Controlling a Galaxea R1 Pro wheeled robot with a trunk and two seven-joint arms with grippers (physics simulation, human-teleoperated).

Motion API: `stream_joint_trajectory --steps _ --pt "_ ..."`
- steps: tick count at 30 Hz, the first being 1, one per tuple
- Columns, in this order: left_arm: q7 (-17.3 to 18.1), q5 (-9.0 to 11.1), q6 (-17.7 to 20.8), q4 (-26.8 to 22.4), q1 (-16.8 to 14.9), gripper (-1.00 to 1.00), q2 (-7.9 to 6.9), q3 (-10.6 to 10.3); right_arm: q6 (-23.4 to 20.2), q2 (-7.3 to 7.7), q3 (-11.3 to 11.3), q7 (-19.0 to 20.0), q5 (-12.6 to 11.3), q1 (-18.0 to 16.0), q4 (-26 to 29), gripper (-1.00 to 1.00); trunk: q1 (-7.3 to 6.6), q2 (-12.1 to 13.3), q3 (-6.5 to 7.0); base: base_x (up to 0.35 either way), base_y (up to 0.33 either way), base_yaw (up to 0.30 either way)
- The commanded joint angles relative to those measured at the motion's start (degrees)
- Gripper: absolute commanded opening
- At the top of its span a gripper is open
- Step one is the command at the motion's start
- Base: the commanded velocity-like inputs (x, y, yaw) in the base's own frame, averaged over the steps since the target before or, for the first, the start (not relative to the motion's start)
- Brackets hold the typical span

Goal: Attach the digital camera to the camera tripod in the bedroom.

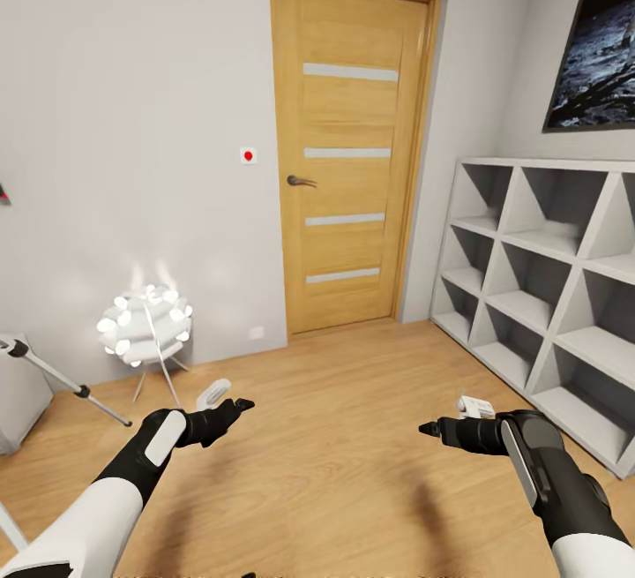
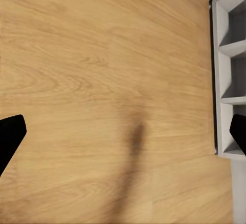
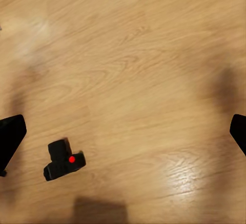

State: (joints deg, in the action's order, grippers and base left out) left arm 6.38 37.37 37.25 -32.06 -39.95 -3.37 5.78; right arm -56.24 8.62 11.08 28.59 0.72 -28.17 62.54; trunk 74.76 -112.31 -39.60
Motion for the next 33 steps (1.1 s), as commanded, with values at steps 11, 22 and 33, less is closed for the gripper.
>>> stream_joint_trajectory --steps 11,22,33 --pt "0.3 0.1 0.37 -0.02 -0.04 1.0 0.03 0.28 -0.3 8.12 0.17 40.08 0.57 0.16 -0.04 1.0 2.41 -4.46 -2.04 0.0 0.0 0.0" --pt "0.3 0.16 0.36 -0.02 -0.04 1.0 0.03 0.28 -0.27 9.38 0.17 48.46 1.05 -0.04 0.07 1.0 4.83 -8.87 -4.01 0.0 0.0 0.0" --pt "0.28 0.16 0.36 -0.02 -0.04 1.0 0.12 0.2 -0.32 9.4 0.17 48.58 0.91 -0.04 0.04 1.0 7.25 -13.28 -5.99 0.0 0.0 0.0"
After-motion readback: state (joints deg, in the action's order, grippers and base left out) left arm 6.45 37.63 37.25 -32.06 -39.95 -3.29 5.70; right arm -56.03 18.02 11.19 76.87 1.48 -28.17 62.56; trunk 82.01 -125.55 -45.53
